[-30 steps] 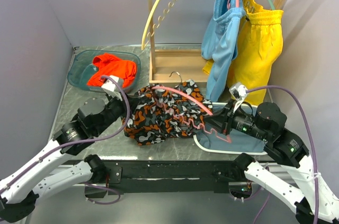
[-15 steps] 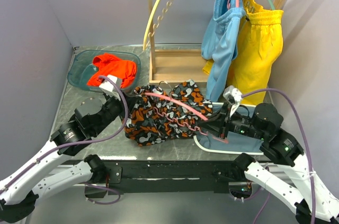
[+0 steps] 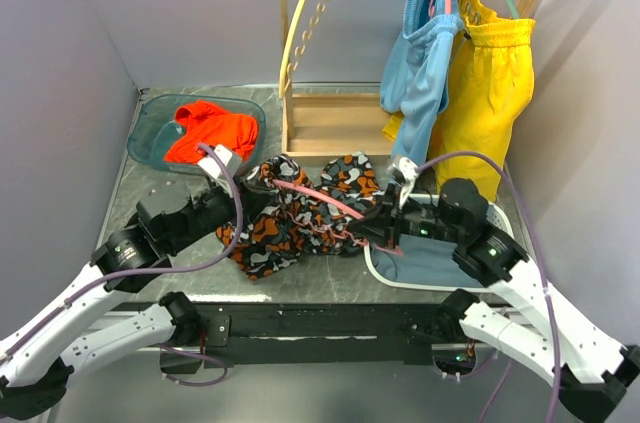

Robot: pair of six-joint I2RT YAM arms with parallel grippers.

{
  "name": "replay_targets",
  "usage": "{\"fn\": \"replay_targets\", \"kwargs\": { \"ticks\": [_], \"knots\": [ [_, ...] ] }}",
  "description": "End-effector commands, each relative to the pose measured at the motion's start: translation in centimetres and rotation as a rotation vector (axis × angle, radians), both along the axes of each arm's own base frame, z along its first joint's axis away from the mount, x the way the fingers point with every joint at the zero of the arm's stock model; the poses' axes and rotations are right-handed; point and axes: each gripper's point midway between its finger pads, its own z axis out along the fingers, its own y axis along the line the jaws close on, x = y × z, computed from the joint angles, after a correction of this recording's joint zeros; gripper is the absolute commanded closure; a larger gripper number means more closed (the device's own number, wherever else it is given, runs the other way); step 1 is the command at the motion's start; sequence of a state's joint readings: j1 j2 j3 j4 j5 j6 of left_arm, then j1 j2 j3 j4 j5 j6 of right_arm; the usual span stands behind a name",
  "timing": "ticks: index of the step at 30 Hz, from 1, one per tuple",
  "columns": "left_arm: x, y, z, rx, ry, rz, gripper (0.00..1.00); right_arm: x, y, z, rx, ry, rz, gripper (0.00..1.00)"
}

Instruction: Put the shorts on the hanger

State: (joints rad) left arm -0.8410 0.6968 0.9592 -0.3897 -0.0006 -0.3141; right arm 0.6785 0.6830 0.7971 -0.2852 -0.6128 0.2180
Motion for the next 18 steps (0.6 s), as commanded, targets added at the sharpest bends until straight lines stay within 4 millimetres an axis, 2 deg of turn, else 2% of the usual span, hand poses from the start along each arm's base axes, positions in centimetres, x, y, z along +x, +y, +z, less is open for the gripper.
{"fn": "replay_targets", "kwargs": {
  "ticks": [1, 3, 5, 7, 9, 11, 12, 14, 15, 16, 18],
  "knots": [
    [-0.6, 0.6, 1.9, -0.02, -0.027, -0.004, 0.99, 1.3, 1.3, 3.9, 0.111, -0.164, 0.016, 1.0],
    [0.5, 1.7, 1.2, 0.007, -0.005, 0.09, 0.99, 2.0, 0.5, 4.4, 0.109, -0.194, -0.055, 1.0],
    [2.4, 4.1, 0.0, 0.032, 0.033, 0.269, 0.99, 2.4, -0.5, 5.5, 0.132, -0.237, -0.12, 1.0],
    [2.8, 4.8, -1.3, 0.052, 0.087, 0.337, 0.98, 2.1, -0.7, 6.6, 0.172, -0.256, -0.123, 1.0],
    [3.2, 5.3, -1.9, 0.051, 0.124, 0.385, 0.94, 1.8, 0.1, 6.7, 0.215, -0.238, -0.087, 1.0],
    [3.1, 5.1, -2.0, 0.055, 0.14, 0.381, 0.84, 1.2, 1.7, 4.7, 0.218, -0.167, -0.001, 1.0],
    [3.2, 5.3, -1.9, 0.051, 0.144, 0.396, 0.7, 1.3, 2.1, 4.5, 0.226, -0.172, 0.004, 1.0],
    [3.4, 6.0, -1.4, 0.054, 0.144, 0.434, 0.56, 1.4, 3.3, 3.1, 0.211, -0.153, 0.0, 1.0],
    [3.5, 6.4, -1.3, 0.054, 0.152, 0.459, 0.42, 1.2, 3.6, 2.7, 0.222, -0.156, 0.006, 1.0],
    [3.6, 7.2, -1.2, 0.082, 0.159, 0.497, 0.41, 1.1, 3.9, 2.5, 0.227, -0.15, 0.012, 1.0],
    [3.4, 7.3, -0.8, 0.095, 0.161, 0.495, 0.4, 1.4, 4.0, 2.5, 0.24, -0.148, 0.001, 1.0]
  ]
}}
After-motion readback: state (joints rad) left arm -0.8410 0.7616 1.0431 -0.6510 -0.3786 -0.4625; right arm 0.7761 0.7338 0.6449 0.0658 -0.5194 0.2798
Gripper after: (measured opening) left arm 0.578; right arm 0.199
